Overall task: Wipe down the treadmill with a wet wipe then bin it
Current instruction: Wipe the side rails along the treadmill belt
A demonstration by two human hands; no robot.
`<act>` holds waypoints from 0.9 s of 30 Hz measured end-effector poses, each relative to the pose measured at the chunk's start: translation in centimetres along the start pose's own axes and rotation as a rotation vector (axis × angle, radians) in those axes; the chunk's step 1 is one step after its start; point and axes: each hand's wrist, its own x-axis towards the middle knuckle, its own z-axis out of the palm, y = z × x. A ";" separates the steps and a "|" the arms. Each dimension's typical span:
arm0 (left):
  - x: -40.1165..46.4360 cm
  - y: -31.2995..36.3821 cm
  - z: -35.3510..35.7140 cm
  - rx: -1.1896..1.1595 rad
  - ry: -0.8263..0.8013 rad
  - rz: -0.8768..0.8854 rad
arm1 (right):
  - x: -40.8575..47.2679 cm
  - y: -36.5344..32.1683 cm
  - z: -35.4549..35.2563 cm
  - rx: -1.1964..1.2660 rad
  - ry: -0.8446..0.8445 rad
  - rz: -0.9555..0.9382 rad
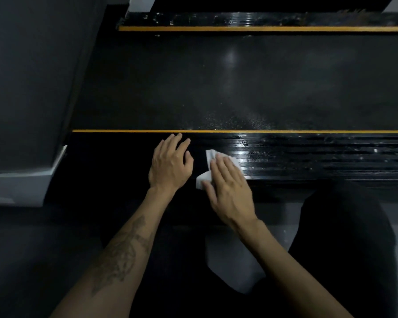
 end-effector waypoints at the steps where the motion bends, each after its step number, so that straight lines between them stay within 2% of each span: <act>1: 0.0 0.0 0.0 -0.004 0.003 0.005 | -0.3 -0.2 0.1 0.010 -0.001 -0.037; 5: 0.1 -0.4 -0.3 -0.042 -0.035 0.043 | -2.7 1.9 -1.1 0.022 0.013 -0.120; 10: -0.1 -0.7 -0.8 -0.080 -0.153 0.141 | -2.1 3.8 -1.5 -0.071 0.087 0.046; 12: 0.2 -0.4 -0.7 -0.073 -0.143 0.116 | -1.0 2.7 -1.1 -0.050 0.062 0.074; 17: 0.9 2.5 0.0 -0.046 -0.070 -0.021 | -2.8 3.5 -1.4 -0.032 0.018 -0.057; 21: 1.2 4.6 0.8 -0.088 -0.017 -0.130 | -2.6 5.1 -2.1 -0.100 0.057 0.041; 24: 0.8 5.1 1.7 -0.092 0.041 -0.104 | -0.9 3.7 -1.6 -0.072 0.057 0.096; 27: 0.9 5.1 2.2 -0.070 -0.005 -0.020 | -1.5 3.6 -1.5 -0.011 0.039 0.015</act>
